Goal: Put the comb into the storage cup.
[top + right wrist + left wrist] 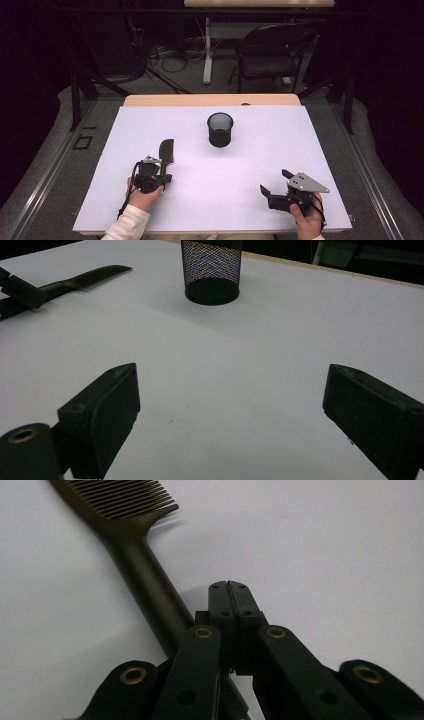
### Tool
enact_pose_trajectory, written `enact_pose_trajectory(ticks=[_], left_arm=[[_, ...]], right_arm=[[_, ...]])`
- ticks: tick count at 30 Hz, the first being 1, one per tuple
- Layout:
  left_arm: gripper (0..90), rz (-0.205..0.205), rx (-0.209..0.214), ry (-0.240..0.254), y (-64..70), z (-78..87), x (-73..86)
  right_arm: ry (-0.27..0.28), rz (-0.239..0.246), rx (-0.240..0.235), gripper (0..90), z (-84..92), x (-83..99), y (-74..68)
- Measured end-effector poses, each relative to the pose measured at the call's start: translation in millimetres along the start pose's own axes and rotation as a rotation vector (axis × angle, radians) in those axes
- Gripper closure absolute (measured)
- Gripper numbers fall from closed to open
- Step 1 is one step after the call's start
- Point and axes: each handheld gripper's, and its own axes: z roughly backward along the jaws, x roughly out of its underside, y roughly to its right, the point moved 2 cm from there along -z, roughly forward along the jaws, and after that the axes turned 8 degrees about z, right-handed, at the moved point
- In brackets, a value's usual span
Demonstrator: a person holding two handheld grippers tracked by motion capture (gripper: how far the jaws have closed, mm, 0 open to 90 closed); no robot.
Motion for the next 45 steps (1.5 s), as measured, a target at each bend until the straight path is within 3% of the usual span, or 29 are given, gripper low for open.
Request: enact_pose_trajectory(ticks=[18,45], left_arm=[[90.0,0.031,-0.008,0.006,-14.6,6.5,2.3],[90.0,0.057,-0.002,0.028,-20.5,10.2,2.6]], right_arm=[[0.000,0.000,-0.002,8.2,0.0,0.1,0.1],[0.003,-0.001,-0.004,8.1,-0.5,-0.1,-0.3]])
